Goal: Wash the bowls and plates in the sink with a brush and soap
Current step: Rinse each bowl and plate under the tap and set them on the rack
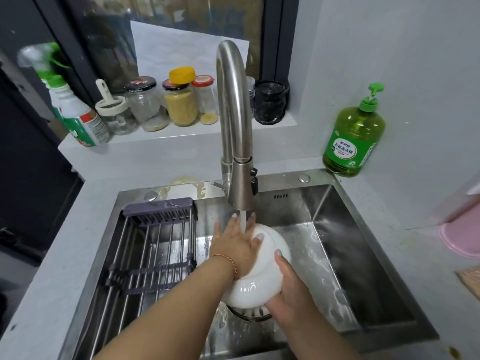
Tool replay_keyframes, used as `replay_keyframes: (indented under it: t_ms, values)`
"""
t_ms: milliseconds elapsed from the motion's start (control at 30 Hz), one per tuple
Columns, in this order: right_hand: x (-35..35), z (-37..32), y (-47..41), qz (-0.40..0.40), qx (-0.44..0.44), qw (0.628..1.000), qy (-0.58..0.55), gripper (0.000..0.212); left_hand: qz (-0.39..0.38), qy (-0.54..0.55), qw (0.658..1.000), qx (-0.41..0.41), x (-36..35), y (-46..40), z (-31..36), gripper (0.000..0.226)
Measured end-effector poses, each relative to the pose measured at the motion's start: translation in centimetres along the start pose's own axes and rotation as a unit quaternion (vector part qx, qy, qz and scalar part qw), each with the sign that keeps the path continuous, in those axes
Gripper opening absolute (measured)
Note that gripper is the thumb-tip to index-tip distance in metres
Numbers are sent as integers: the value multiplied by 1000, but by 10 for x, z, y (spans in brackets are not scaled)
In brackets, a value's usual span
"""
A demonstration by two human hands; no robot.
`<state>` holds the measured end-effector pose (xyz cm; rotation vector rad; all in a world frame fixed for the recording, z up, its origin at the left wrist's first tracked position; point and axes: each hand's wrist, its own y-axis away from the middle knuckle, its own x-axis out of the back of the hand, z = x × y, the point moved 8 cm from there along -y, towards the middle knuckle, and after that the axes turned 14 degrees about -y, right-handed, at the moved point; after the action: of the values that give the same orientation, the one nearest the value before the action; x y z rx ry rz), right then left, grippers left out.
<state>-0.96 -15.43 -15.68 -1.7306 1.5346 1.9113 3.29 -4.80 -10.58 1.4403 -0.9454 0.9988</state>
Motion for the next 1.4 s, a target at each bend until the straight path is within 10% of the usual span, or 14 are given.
replay_keyframes:
  t_ms: [500,867,1000,1133,1233,1333,1400]
  values:
    - [1,-5,6,52,-13,998,-27,53,-25,81,993,-83,-11,56,45,92]
    - [-15,11,17,10,-26,999,34,43,-13,11,1000,-2,-9,19,-18,57]
    - [-7,-2,15,20,22,995,92,69,-38,139,987,78,-23,15,-51,59]
    - [-16,-25,18,43,86,980,177,34,-91,246,959,106,-55,24,-58,63]
    - [-37,-39,24,46,167,929,327,22,-28,429,889,158,-49,36,-56,57]
    - [-57,-42,29,34,241,785,570,11,-23,718,663,211,-41,42,-44,47]
    - [-76,-30,32,-34,308,604,734,21,-74,826,521,202,-39,40,-33,48]
